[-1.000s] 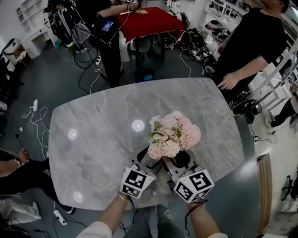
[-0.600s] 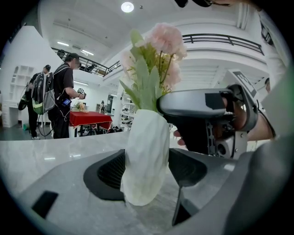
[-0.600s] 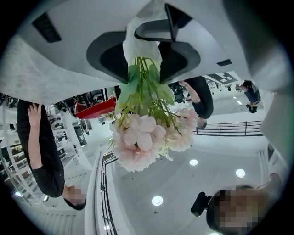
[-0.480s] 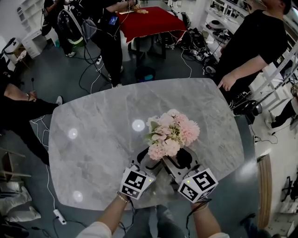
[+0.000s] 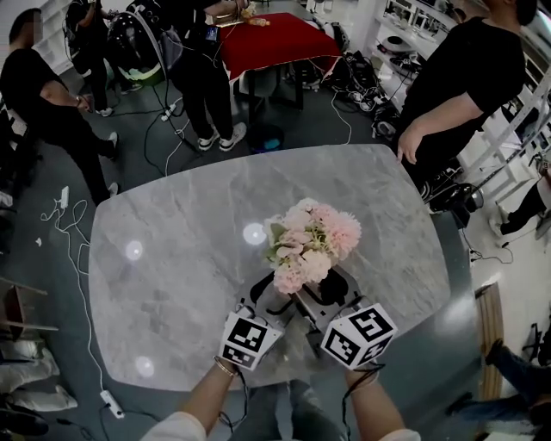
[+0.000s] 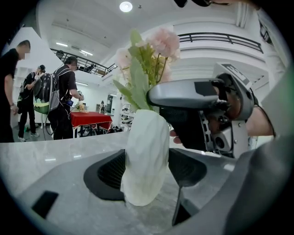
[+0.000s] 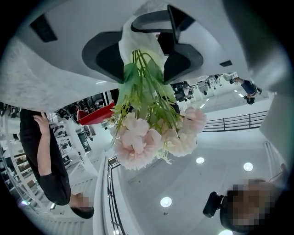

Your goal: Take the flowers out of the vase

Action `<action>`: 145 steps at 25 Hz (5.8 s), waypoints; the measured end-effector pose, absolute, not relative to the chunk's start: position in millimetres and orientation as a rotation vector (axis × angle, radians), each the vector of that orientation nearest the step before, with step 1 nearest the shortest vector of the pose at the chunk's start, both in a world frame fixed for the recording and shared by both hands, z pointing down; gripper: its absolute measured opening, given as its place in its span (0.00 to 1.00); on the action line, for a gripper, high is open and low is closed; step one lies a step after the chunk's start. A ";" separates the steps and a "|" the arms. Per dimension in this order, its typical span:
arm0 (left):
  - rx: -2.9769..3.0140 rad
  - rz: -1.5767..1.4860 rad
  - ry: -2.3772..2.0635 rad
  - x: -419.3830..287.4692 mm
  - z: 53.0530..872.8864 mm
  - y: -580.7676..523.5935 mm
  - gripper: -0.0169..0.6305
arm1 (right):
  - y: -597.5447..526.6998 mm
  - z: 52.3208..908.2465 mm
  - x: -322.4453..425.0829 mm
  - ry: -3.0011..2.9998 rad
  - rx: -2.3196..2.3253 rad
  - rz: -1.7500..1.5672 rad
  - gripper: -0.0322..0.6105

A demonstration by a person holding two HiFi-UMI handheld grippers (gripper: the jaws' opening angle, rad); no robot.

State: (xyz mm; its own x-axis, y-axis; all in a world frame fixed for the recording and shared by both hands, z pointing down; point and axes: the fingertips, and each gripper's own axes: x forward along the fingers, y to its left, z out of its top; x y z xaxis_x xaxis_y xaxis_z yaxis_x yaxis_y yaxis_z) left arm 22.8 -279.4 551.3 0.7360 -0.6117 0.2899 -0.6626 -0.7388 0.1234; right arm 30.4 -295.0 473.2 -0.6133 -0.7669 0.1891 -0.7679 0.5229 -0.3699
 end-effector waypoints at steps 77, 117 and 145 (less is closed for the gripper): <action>2.746 0.358 -1.002 32.1 555.5 -273.4 0.49 | -278.9 367.3 49.0 -2.764 1.619 0.192 0.08; 2.797 0.180 -1.058 2.6 455.8 -250.0 0.49 | -269.9 292.0 64.0 -2.878 1.706 0.028 0.08; 2.754 0.128 -1.066 76.6 396.1 -245.6 0.04 | -223.2 357.4 187.9 -2.498 1.708 0.140 0.08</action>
State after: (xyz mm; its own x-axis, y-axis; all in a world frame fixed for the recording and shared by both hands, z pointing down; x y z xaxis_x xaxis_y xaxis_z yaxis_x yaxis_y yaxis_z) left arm 76.6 -245.6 396.1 0.7385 -0.6581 0.1467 -0.6741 -0.7250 0.1413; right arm 187.9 -223.2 357.4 -0.3602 -0.9217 0.1441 -0.9320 0.3622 -0.0129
